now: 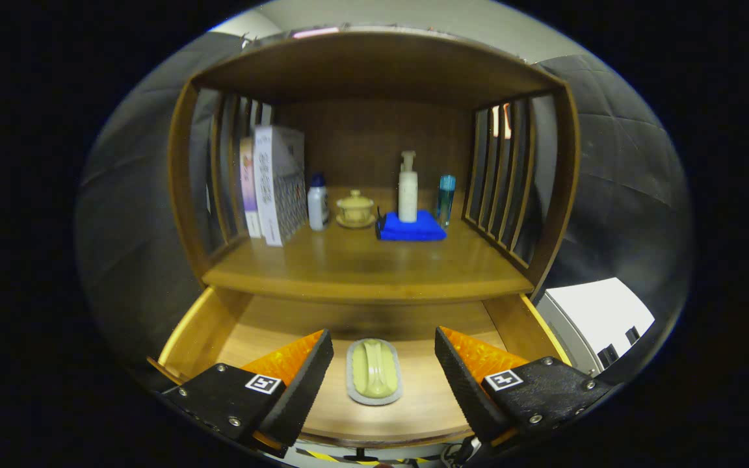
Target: Pull open the drawer, take out the items inside it, and place them on the countertop above the cabinet.
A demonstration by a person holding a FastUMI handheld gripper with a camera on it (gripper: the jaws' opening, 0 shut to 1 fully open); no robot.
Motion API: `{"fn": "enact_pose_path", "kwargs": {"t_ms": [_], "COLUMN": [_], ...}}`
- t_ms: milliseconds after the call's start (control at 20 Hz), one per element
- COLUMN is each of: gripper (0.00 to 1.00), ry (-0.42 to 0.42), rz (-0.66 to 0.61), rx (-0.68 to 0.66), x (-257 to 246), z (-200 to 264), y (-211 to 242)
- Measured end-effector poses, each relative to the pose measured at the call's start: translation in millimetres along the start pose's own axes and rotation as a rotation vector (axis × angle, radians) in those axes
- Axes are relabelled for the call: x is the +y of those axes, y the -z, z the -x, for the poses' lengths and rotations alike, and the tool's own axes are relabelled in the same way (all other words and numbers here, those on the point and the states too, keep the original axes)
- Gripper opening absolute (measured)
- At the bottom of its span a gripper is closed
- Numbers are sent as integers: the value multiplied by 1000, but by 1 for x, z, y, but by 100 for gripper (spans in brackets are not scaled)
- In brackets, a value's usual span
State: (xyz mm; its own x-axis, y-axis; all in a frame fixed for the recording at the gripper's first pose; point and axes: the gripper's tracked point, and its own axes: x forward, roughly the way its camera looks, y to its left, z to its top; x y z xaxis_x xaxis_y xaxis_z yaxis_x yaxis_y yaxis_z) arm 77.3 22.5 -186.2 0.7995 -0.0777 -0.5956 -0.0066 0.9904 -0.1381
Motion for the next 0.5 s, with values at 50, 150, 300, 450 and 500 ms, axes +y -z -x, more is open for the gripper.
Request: {"fn": "enact_pose_path", "kwargs": {"t_ms": [50, 150, 300, 450, 500], "gripper": [97, 97, 96, 96, 96], "ry": [20, 35, 33, 43, 39], "rz": [26, 56, 115, 205, 218], "rx": [48, 139, 260, 322, 337], "x": [-2, 2, 9, 11, 13], "z": [-11, -28, -50, -60, -63], "y": [8, 24, 47, 68, 73]}}
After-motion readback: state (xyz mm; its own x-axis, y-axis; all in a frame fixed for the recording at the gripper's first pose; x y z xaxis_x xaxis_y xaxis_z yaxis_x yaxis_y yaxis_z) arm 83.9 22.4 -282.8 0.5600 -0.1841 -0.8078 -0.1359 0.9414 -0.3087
